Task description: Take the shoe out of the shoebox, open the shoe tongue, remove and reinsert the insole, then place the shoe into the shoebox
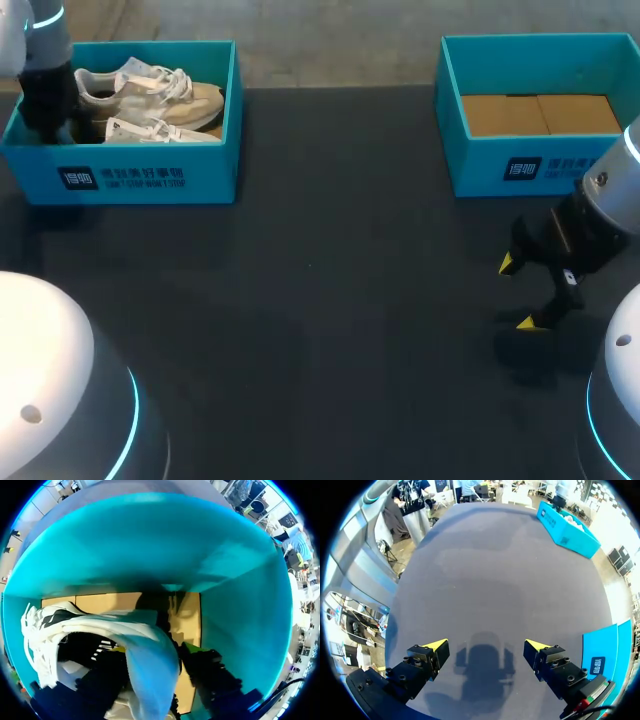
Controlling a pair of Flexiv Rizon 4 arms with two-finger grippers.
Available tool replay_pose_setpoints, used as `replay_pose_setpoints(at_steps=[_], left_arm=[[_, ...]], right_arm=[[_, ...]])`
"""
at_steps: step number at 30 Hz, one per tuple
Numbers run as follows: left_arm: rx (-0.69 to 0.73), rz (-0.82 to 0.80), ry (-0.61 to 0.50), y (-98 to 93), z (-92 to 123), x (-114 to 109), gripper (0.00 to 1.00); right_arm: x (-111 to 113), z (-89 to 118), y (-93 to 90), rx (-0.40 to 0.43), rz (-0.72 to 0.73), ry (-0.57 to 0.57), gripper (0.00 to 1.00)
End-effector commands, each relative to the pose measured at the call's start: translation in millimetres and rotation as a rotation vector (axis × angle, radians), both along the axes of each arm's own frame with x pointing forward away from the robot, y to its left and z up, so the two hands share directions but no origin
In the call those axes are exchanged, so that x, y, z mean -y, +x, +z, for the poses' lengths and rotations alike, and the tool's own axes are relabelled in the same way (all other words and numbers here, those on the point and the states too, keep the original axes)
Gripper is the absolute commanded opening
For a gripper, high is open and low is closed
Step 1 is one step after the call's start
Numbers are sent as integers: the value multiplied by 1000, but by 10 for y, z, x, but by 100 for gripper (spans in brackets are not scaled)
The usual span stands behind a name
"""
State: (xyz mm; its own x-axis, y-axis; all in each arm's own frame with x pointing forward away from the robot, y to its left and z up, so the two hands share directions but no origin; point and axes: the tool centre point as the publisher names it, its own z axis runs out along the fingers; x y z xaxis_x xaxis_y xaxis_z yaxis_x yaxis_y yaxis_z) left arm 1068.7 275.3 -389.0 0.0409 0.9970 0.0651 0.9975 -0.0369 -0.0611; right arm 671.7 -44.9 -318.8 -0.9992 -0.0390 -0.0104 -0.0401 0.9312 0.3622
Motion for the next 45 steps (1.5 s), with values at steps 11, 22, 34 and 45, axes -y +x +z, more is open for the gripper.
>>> replay_pose_setpoints(at_steps=[11,22,34,45], left_arm=[[3,-16,26,-64,-9,37,0],[23,-18,31,-91,86,-11,0],[45,-9,43,-88,255,-116,0],[59,8,61,-42,311,-246,0]], right_arm=[[-7,-6,-7,1,-1,-3,100],[-7,-6,-7,1,-1,-3,100],[-7,-6,-7,1,-1,-3,100],[-7,-6,-7,1,-1,-3,100]])
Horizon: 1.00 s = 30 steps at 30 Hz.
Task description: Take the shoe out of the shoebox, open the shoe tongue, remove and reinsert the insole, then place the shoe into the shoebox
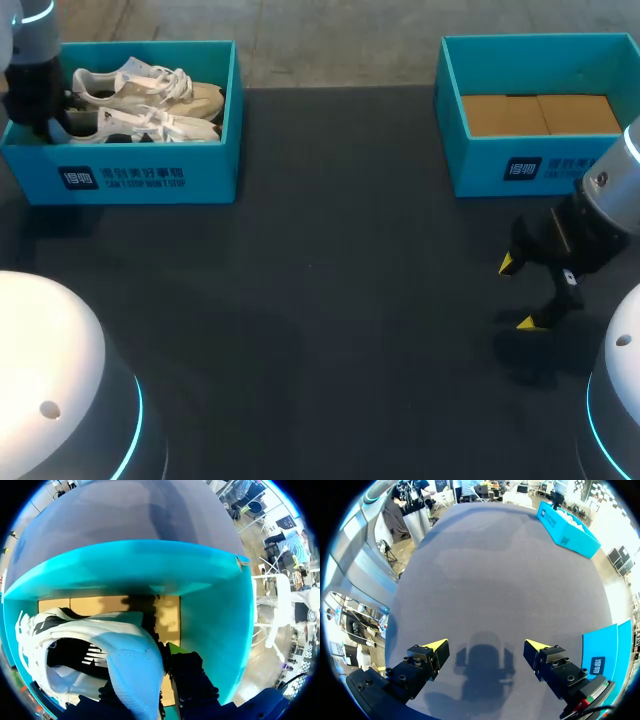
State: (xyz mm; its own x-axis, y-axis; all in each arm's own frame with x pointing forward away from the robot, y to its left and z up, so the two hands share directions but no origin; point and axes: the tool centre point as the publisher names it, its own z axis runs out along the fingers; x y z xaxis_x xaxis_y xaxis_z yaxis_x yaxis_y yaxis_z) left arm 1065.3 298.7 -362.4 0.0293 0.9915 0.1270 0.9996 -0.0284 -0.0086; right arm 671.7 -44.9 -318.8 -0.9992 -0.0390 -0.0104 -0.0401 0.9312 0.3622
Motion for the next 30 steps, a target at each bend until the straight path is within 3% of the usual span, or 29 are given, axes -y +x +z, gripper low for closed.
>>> replay_pose_setpoints(at_steps=[1,11,22,30], left_arm=[[6,4,1,-5,60,-17,0],[27,20,0,5,240,-77,0],[71,43,-4,5,692,-13,0],[114,48,-17,-89,1040,-88,0]], right_arm=[[-7,-6,-7,1,-1,-3,100],[-7,-6,-7,1,-1,-3,100],[-7,-6,-7,1,-1,-3,100],[-7,-6,-7,1,-1,-3,100]])
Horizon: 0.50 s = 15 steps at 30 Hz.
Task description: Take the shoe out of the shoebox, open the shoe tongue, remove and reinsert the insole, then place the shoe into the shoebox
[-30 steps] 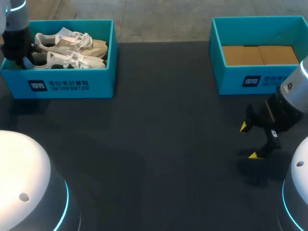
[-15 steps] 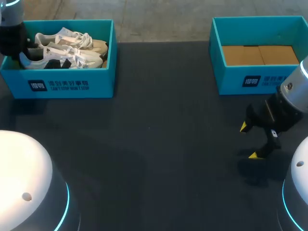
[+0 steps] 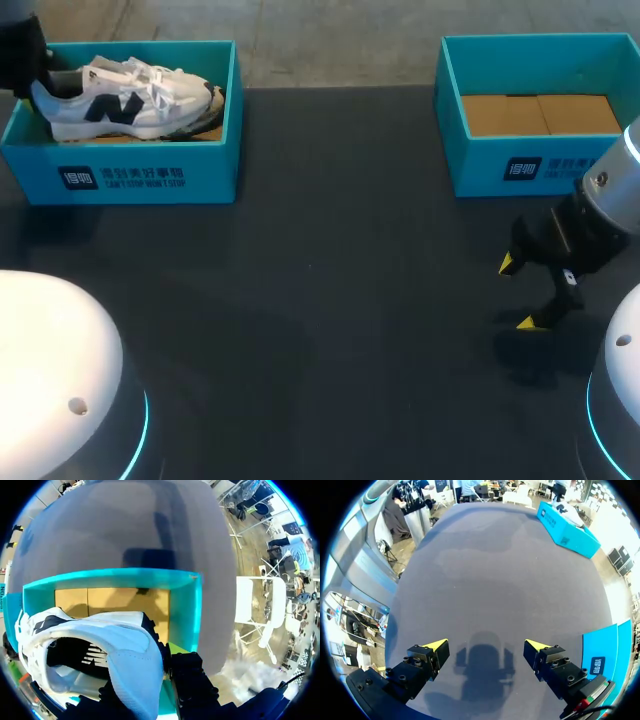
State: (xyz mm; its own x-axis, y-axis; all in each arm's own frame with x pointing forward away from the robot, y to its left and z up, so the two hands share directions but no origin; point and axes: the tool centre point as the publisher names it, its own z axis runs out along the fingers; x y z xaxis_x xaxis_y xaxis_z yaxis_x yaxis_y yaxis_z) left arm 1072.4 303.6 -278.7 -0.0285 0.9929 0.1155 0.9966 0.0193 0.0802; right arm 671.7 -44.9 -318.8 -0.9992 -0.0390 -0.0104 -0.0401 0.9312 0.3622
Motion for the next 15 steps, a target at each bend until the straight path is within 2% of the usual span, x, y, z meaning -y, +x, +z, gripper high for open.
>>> replay_pose_setpoints(at_steps=[1,9,15], left_arm=[[31,2,-10,-171,248,-58,0],[74,7,-12,-285,662,-140,0],[88,27,-34,-403,1069,-177,0]], right_arm=[[-7,-6,-7,1,-1,-3,100],[-7,-6,-7,1,-1,-3,100],[-7,-6,-7,1,-1,-3,100]])
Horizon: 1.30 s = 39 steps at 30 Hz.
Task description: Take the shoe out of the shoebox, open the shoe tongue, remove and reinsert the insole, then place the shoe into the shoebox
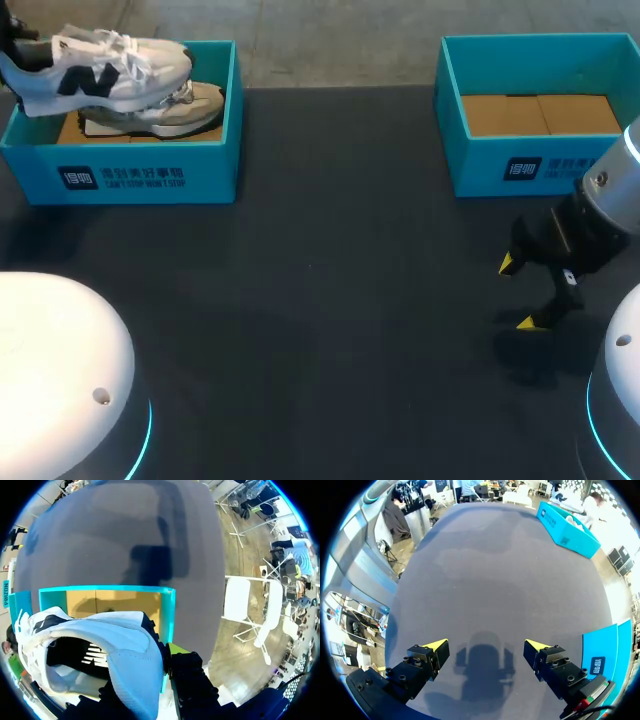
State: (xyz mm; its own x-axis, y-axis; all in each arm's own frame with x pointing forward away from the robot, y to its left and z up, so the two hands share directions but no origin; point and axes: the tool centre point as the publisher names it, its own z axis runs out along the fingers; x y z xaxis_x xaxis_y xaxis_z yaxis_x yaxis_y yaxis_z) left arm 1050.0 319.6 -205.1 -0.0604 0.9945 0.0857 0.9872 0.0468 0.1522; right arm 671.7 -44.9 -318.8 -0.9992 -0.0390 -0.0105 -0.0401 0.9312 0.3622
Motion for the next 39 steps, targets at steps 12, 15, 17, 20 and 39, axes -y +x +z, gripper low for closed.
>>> replay_pose_setpoints(at_steps=[12,15,17,20,39], left_arm=[[51,55,11,-908,890,149,0],[55,56,18,-1163,938,283,0],[58,60,15,-1329,963,377,0],[63,73,11,-1566,1010,522,0],[52,-10,-13,-2790,708,1460,0]], right_arm=[[-7,-6,-7,1,-1,-3,100],[-7,-6,-7,1,-1,-3,100],[-7,-6,-7,1,-1,-3,100],[-7,-6,-7,1,-1,-3,100],[-7,-6,-7,1,-1,-3,100]])
